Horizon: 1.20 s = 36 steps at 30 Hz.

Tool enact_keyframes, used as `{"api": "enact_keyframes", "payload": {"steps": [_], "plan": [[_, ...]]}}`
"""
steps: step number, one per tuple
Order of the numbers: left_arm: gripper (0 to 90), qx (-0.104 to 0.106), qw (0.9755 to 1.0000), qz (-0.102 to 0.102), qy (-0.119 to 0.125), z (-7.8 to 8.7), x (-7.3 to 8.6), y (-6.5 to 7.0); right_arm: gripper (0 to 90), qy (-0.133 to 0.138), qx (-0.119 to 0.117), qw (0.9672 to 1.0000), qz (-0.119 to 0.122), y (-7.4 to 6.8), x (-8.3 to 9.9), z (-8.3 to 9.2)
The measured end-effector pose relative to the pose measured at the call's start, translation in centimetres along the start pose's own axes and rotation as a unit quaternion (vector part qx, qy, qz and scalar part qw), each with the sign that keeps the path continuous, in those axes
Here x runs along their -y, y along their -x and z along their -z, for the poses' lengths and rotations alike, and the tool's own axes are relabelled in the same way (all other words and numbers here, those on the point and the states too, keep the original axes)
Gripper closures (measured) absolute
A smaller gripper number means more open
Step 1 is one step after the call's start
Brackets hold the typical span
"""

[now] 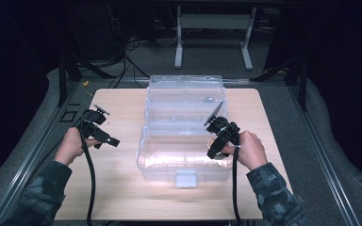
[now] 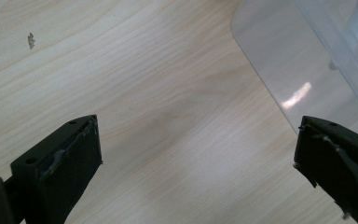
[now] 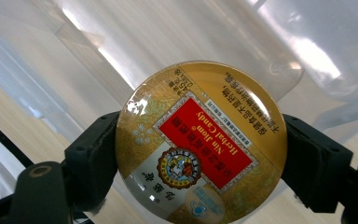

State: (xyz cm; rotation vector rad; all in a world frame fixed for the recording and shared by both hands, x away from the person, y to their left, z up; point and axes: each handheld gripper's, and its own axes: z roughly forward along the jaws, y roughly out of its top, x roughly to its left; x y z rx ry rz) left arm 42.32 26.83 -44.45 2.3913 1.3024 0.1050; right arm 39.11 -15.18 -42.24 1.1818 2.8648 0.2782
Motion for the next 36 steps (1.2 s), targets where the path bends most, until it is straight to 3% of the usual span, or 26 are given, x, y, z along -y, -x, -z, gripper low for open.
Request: {"api": "enact_keyframes", "payload": {"steps": [1,4,7,9,13,16,17,20,24,30,31,36], "plan": [[0.5,-0.003,1.0000,-0.001,0.000,-0.1,0.1,0.0,20.0,0.006,0.009,0.9999,-0.005,-0.1,0.2,-0.4],[0.4,0.003,1.0000,0.001,-0.001,-0.3,0.2,-0.3,20.0,0.008,-0.005,0.9999,-0.007,0.0,0.5,-1.1],[0.2,-0.007,0.9999,-0.001,-0.014,-0.6,-0.1,-0.6,19.9,-0.005,-0.008,0.9999,-0.004,0.1,0.5,-1.5],[0.3,0.002,1.0000,0.005,-0.004,-0.6,-0.1,-0.4,19.9,-0.007,-0.002,1.0000,-0.004,0.1,0.5,-1.6],[0.2,-0.007,0.9998,-0.009,-0.015,-0.6,-0.3,-0.3,19.9,-0.007,-0.003,1.0000,-0.003,0.0,0.8,-2.0],[0.1,-0.003,1.0000,-0.001,-0.003,-0.4,-0.4,-0.1,19.9,-0.011,-0.002,0.9999,-0.006,0.2,1.0,-2.3],[0.2,-0.002,0.9999,-0.010,-0.007,-0.4,-0.4,-0.1,19.9,-0.008,-0.005,0.9999,-0.006,0.2,1.1,-2.3],[0.1,-0.002,1.0000,-0.003,-0.008,-0.7,-0.4,-0.1,19.8,-0.012,-0.003,0.9999,-0.004,0.2,1.2,-2.5],[0.1,0.002,0.9999,-0.006,-0.012,-1.0,-0.4,-0.1,19.7,-0.007,-0.006,0.9999,-0.006,0.3,1.3,-2.4],[0.1,0.003,0.9999,-0.004,-0.009,-1.0,-0.4,0.0,18.4,-0.023,-0.002,0.9997,-0.012,0.4,1.4,-2.4],[0.1,0.002,1.0000,-0.005,-0.008,-0.9,-0.4,0.0,13.3,-0.020,-0.007,0.9997,-0.013,0.4,1.4,-2.3],[0.1,0.002,1.0000,-0.005,-0.003,-0.7,-0.4,0.1,12.8,0.006,-0.002,0.9999,-0.009,0.4,1.5,-1.1]]}}
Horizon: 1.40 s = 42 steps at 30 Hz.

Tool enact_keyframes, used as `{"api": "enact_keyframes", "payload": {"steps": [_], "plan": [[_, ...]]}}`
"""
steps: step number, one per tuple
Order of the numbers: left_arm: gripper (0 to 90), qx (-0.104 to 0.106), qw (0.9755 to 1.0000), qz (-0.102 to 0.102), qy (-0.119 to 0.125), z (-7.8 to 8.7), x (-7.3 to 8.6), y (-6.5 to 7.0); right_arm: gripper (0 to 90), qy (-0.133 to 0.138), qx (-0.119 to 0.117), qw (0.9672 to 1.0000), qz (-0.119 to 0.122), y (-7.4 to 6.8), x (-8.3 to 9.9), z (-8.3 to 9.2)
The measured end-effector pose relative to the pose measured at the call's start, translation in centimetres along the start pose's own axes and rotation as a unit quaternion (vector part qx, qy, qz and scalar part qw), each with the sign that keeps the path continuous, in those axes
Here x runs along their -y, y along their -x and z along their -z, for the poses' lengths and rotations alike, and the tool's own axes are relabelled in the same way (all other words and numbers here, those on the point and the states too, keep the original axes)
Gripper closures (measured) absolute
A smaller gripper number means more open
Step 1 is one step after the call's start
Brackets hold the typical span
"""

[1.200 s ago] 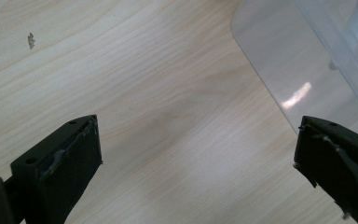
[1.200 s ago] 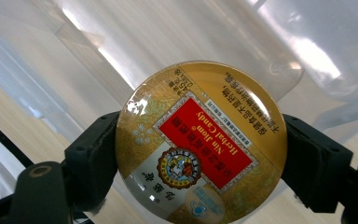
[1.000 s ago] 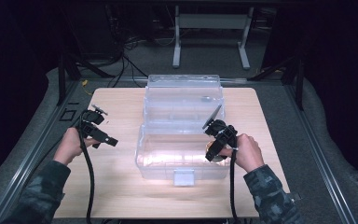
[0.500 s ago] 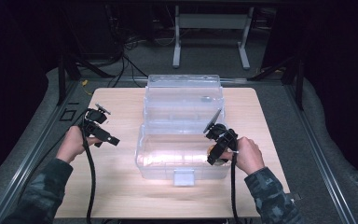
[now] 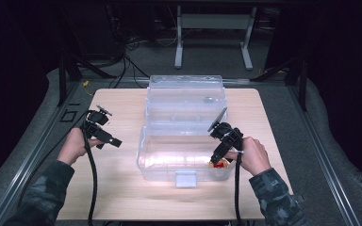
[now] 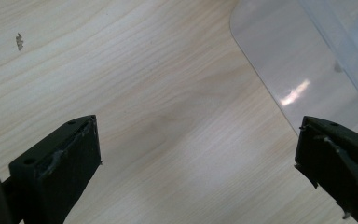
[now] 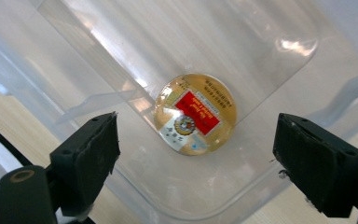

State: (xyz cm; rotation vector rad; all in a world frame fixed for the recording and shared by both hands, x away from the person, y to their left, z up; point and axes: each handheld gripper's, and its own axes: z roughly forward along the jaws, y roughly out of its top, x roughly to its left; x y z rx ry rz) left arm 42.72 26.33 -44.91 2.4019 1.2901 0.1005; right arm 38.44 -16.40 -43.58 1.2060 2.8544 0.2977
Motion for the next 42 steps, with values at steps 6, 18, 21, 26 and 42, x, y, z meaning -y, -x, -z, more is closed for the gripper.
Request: {"api": "enact_keyframes", "payload": {"steps": [6,18,21,26,42], "plan": [[0.1,-0.005,0.9999,-0.006,0.011,1.2,-0.5,0.3,13.1,0.032,-0.004,0.9994,0.009,-0.4,0.7,1.4],[0.7,-0.008,0.9985,-0.021,0.050,3.3,-3.9,1.2,14.0,0.074,-0.010,0.9970,0.020,-1.8,2.0,2.0],[0.7,-0.009,0.9979,-0.032,0.056,3.6,-4.8,1.6,14.1,0.070,-0.008,0.9972,0.027,-2.0,2.1,1.7],[0.9,0.001,0.9958,-0.048,0.078,3.8,-6.8,1.9,14.5,0.075,-0.014,0.9968,0.026,-2.2,2.3,1.1],[0.3,0.012,0.9874,-0.091,0.129,4.3,-12.3,4.3,15.0,0.086,-0.013,0.9960,0.021,-2.4,3.0,0.9]]}}
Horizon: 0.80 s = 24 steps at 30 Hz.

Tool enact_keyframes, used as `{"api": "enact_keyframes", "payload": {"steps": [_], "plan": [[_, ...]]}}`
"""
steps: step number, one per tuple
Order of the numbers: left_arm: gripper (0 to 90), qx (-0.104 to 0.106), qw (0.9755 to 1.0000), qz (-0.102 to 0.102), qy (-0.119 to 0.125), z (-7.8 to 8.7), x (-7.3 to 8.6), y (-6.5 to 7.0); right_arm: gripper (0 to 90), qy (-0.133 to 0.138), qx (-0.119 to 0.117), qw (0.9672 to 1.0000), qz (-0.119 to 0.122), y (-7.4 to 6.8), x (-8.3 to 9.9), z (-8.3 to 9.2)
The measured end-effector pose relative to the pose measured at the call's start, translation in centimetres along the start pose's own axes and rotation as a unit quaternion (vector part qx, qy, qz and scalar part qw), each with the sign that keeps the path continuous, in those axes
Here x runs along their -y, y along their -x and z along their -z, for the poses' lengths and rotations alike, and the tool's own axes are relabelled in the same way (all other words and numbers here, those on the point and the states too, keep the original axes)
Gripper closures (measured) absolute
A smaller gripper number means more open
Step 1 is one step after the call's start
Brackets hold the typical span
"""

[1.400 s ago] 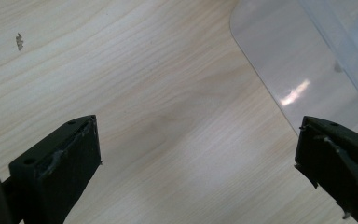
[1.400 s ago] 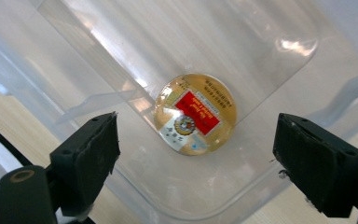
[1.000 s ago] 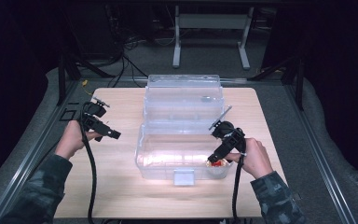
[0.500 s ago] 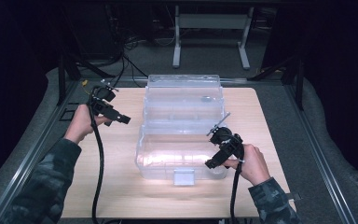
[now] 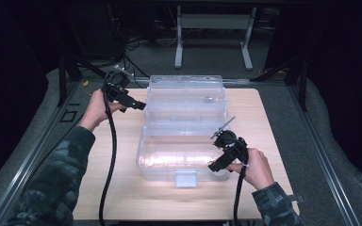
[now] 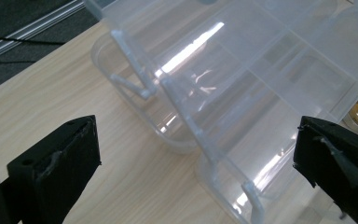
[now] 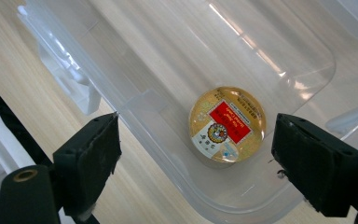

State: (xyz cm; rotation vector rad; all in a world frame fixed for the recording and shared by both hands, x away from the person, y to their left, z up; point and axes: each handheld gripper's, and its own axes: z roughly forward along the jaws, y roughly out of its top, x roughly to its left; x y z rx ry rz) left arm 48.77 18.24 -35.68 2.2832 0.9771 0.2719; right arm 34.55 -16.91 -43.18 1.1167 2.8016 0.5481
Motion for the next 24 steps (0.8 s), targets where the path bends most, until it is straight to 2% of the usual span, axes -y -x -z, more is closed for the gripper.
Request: {"api": "enact_keyframes", "payload": {"steps": [6,8,19,24], "plan": [[1.2,0.009,0.9996,-0.028,0.003,-1.6,-1.5,1.1,15.2,0.004,0.005,1.0000,0.001,-0.2,0.1,-0.1],[1.4,0.013,0.9994,-0.034,0.003,-2.2,-1.7,1.4,15.3,0.005,-0.001,1.0000,-0.003,-0.2,0.1,-0.2],[3.2,0.024,0.9977,-0.063,0.007,-4.4,-2.9,2.7,16.1,0.006,0.001,1.0000,-0.003,-0.3,0.6,-0.5],[3.6,0.025,0.9973,-0.069,0.004,-5.4,-3.3,3.0,16.1,0.005,0.000,1.0000,-0.001,-0.4,0.5,-0.7]]}}
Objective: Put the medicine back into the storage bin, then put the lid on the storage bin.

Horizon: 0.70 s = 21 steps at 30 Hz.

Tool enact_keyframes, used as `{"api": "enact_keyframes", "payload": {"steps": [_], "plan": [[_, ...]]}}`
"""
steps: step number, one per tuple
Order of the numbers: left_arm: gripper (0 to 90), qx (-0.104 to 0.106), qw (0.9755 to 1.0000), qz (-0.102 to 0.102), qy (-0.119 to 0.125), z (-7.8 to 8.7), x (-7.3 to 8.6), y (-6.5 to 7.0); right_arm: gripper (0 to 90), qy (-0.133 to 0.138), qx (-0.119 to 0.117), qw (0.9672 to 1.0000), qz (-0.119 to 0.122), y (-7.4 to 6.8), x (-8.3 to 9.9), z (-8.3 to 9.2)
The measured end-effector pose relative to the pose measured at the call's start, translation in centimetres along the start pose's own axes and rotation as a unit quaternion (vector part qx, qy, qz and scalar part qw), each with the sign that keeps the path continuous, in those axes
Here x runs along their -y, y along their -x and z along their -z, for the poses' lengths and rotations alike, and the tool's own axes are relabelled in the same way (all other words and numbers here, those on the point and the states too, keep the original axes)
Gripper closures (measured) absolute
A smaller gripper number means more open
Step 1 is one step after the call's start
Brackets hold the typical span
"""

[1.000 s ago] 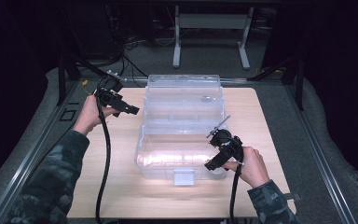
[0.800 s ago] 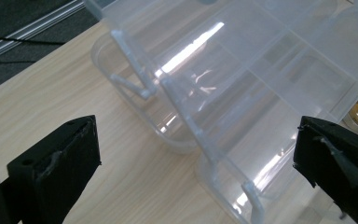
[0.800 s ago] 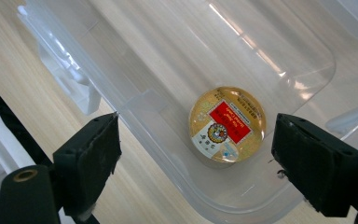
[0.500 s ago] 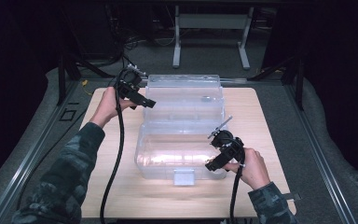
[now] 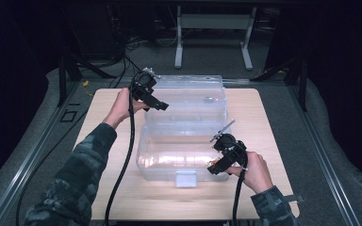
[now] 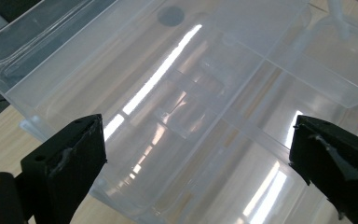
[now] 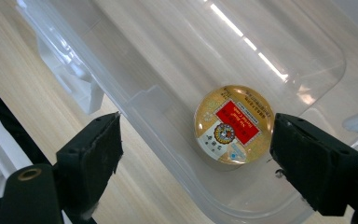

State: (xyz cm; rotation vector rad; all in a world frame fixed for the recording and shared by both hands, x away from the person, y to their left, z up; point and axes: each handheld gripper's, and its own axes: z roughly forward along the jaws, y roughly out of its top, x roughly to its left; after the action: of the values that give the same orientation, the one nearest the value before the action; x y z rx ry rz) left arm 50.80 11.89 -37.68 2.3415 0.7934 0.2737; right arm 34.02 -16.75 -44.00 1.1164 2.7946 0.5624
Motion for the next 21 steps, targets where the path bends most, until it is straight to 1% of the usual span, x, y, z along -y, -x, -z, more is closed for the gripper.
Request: {"api": "enact_keyframes", "payload": {"steps": [1,2,4,5,6,7,8,9,11,13,15,16,18,19,20,21], "plan": [[3.6,0.004,1.0000,0.002,0.001,-0.2,0.0,0.0,16.1,0.002,-0.001,1.0000,0.000,0.0,0.0,0.0],[3.7,0.004,1.0000,-0.001,-0.003,-0.4,-0.1,0.1,16.2,0.001,-0.002,1.0000,0.000,-0.1,0.0,0.0],[3.9,0.006,1.0000,0.000,-0.004,-0.8,-0.1,0.2,16.2,0.001,0.001,1.0000,0.002,-0.1,0.1,-0.1],[4.1,0.006,1.0000,-0.004,-0.005,-0.9,-0.2,0.2,16.2,0.001,0.000,1.0000,0.001,-0.1,0.1,-0.1],[4.6,0.008,1.0000,-0.003,-0.002,-1.1,-0.2,0.3,16.3,0.001,-0.004,1.0000,-0.001,-0.1,0.1,-0.1],[5.4,0.009,0.9999,-0.008,-0.002,-1.2,-0.3,0.3,16.3,0.002,-0.003,1.0000,0.001,-0.1,0.2,-0.2],[8.2,0.010,0.9999,-0.006,-0.002,-1.4,-0.3,0.4,16.3,-0.002,-0.004,1.0000,0.002,-0.2,0.2,-0.4],[8.2,0.012,0.9999,-0.009,-0.004,-1.6,-0.3,0.4,16.3,-0.002,-0.004,1.0000,0.002,-0.2,0.2,-0.4],[12.6,0.014,0.9998,-0.012,-0.005,-1.9,-0.3,0.4,17.4,0.000,-0.004,1.0000,0.003,-0.2,0.2,-0.6],[15.5,0.016,0.9997,-0.014,-0.009,-2.2,-0.3,0.4,19.9,-0.003,-0.002,1.0000,0.003,-0.3,0.2,-0.8],[21.5,0.016,0.9996,-0.018,-0.014,-2.4,-0.3,0.4,22.2,-0.007,-0.005,1.0000,0.005,-0.4,0.2,-1.1],[24.6,0.018,0.9996,-0.016,-0.015,-2.5,-0.2,0.3,25.0,-0.009,-0.008,0.9999,0.003,-0.4,0.2,-1.3],[27.3,0.026,0.9994,-0.010,-0.020,-2.8,-0.1,0.3,29.5,-0.008,-0.011,0.9999,0.006,-0.5,0.2,-1.5],[31.2,0.021,0.9996,-0.011,-0.017,-2.9,0.0,0.3,35.4,-0.007,-0.026,0.9996,0.004,-0.5,0.2,-1.7],[31.2,0.015,0.9997,-0.014,-0.015,-2.9,0.1,0.3,35.4,-0.007,-0.026,0.9996,0.004,-0.5,0.2,-1.7],[34.9,0.009,0.9997,-0.017,-0.014,-2.8,0.1,0.3,37.4,-0.004,-0.030,0.9995,0.005,-0.6,0.2,-1.8]]}}
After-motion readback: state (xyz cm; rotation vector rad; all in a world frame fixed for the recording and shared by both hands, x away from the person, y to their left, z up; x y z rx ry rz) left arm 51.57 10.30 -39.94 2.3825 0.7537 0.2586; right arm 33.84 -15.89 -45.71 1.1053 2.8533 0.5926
